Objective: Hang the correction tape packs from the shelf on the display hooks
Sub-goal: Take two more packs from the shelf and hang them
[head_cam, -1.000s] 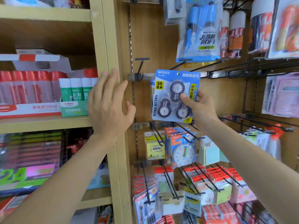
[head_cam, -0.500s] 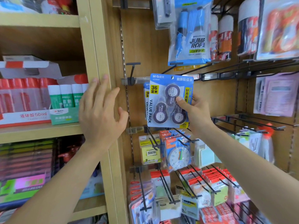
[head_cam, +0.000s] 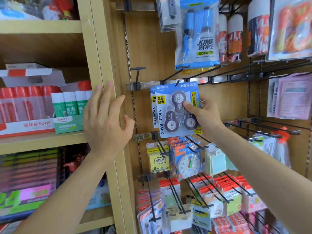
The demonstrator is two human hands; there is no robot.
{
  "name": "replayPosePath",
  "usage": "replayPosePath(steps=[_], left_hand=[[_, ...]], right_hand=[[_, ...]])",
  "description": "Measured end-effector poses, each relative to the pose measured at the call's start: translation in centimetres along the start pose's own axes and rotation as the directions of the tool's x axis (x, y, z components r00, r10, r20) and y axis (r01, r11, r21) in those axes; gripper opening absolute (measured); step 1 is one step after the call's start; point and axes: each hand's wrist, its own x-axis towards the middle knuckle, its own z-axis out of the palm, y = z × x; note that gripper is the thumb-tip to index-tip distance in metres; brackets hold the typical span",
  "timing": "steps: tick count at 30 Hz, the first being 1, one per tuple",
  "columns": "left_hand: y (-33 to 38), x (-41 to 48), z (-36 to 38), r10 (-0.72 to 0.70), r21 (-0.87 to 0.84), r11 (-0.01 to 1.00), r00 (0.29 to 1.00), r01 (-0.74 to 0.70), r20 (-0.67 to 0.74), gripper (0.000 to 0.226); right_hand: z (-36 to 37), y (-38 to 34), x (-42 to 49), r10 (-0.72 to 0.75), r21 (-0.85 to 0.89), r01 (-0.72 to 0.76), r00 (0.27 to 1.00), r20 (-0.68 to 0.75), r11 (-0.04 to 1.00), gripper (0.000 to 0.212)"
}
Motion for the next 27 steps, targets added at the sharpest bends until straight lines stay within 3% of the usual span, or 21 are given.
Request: replayPosePath(steps=[12,15,17,19,21,24,27], left_hand=[[0.1,0.0,0.0,0.016,0.022,1.0,0.999,-0.016,0.028,0.043],[0.0,0.1,-0.1,0.01,0.023,1.0,0.999,-0.011,0.045,0.043],[0.0,0.0,-0.2,0.011,0.032,0.999,0.998,-0.013,0.061,0.043],[0.0,0.0,-0.1,0.023,0.034,0.999,0.997,-0.025,0.07,0.043],[0.1,0.0,-0.3,0.03,0.038,0.999,0.995,-0.034,0.099,0.043],[0.1,0.1,-0.9,0.025,-0.007,1.0,0.978,-0.024,0.207,0.044],[0.6,-0.1,-2.1,0.082,-0.142,0.989,0.969,-0.05,0.232,0.038]], right_hand=[[2.6,2.9,6.9,0.12,-0.227,-0.126,0.992,-0.039,0.966,0.03],[2.9,3.3,7.1,0.112,-0.392,-0.139,0.99,-0.091,0.909,0.027],[2.9,3.4,6.3,0.061,-0.505,-0.119,0.99,-0.129,0.855,0.038],[2.7,3.1,4.6,-0.058,-0.594,-0.014,0.993,-0.101,0.804,0.051],[2.4,2.2,1.9,-0.153,-0.637,0.14,0.988,0.035,0.758,0.053],[1.2,0.8,-2.0,-0.253,-0.681,0.41,0.912,0.323,0.607,0.046],[-0.4,-0.2,-5.1,-0.294,-0.691,0.531,0.847,0.442,0.491,0.041]])
